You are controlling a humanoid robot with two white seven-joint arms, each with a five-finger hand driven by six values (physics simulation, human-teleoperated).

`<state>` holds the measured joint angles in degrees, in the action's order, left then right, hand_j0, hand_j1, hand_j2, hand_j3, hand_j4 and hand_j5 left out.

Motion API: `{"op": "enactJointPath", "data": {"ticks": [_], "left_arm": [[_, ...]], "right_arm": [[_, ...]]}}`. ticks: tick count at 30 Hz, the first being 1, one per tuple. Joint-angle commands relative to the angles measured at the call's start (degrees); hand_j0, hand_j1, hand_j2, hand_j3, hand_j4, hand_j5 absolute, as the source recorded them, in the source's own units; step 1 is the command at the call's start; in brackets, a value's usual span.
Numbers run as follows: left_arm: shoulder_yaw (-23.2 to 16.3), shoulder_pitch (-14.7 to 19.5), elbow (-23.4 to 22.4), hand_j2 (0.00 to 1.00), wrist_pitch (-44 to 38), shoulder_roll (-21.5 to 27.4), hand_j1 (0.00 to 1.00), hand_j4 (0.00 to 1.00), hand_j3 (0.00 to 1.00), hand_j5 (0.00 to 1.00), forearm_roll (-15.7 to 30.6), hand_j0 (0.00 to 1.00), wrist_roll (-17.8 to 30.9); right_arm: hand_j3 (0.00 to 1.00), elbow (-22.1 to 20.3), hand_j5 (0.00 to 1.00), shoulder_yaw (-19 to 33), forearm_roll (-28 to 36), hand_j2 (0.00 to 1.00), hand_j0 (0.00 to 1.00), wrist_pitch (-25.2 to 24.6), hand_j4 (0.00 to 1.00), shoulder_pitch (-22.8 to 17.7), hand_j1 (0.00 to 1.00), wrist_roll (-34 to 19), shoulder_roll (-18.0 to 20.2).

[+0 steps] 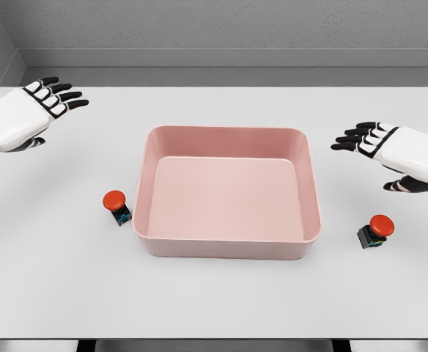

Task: Put the industrial switch in the basket with both arms

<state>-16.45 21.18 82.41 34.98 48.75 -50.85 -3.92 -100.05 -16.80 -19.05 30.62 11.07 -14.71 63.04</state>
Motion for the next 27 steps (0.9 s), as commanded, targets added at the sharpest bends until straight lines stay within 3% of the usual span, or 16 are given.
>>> {"op": "enactJointPath", "data": {"ticks": [1,3,8,10,12,13,15,20,23,27], "left_arm": [[0.01,0.0,0.12,1.0,0.02,0.56,1.0,1.0,1.0,1.0,0.4,1.0,-0.03],[0.1,-0.09,0.21,1.0,0.02,1.08,1.0,1.0,1.0,1.0,0.4,1.0,-0.12],[0.1,-6.85,8.02,1.0,0.02,6.0,1.0,1.0,1.0,1.0,0.4,1.0,-0.03],[0.45,-9.49,9.96,1.0,0.02,6.62,1.0,1.0,1.0,1.0,0.49,1.0,-0.12],[0.45,-10.63,11.02,1.0,0.02,6.44,1.0,1.0,1.0,1.0,0.84,1.0,-0.21],[0.19,-11.6,11.54,1.0,0.02,6.27,1.0,1.0,1.0,1.0,2.24,1.0,-0.21],[0.1,-13.97,14.27,1.0,0.02,6.18,1.0,1.0,1.0,1.0,4.09,1.0,-0.12],[-0.08,-14.77,14.36,1.0,0.02,4.25,1.0,1.0,1.0,1.0,3.92,1.0,-0.03],[-0.16,-14.94,14.27,1.0,0.02,3.19,1.0,1.0,1.0,1.0,3.56,1.0,-0.03],[-0.69,-14.94,14.27,1.0,0.02,2.05,1.0,1.0,1.0,1.0,3.48,1.0,4.1]], "right_arm": [[1.0,-0.23,1.0,0.01,0.25,1.0,1.0,-0.12,1.0,0.0,1.0,0.03,0.15],[1.0,-0.32,1.0,0.36,0.33,1.0,1.0,0.41,1.0,0.09,1.0,0.03,0.33],[1.0,-0.32,1.0,2.91,0.25,1.0,1.0,0.41,1.0,-0.09,1.0,-0.15,2.96],[1.0,-0.41,1.0,6.69,0.51,1.0,1.0,2.34,1.0,-0.7,1.0,-9.19,3.75],[1.0,-0.41,1.0,7.04,0.51,1.0,1.0,4.38,1.0,-0.79,1.0,-18.24,4.02],[1.0,-0.41,1.0,7.04,0.51,1.0,1.0,4.38,1.0,-0.79,1.0,-20.27,4.02],[1.0,-0.41,1.0,6.87,0.51,1.0,1.0,4.38,1.0,-1.14,1.0,-20.29,5.6],[1.0,-0.41,1.0,6.43,0.51,1.0,1.0,4.38,1.0,-6.33,1.0,-20.29,4.99],[1.0,-0.41,1.0,4.76,0.51,1.0,1.0,4.38,1.0,-6.42,1.0,-20.29,4.19],[1.0,-0.41,1.0,3.44,0.51,1.0,1.0,4.38,1.0,-6.33,1.0,-20.29,3.32]]}}
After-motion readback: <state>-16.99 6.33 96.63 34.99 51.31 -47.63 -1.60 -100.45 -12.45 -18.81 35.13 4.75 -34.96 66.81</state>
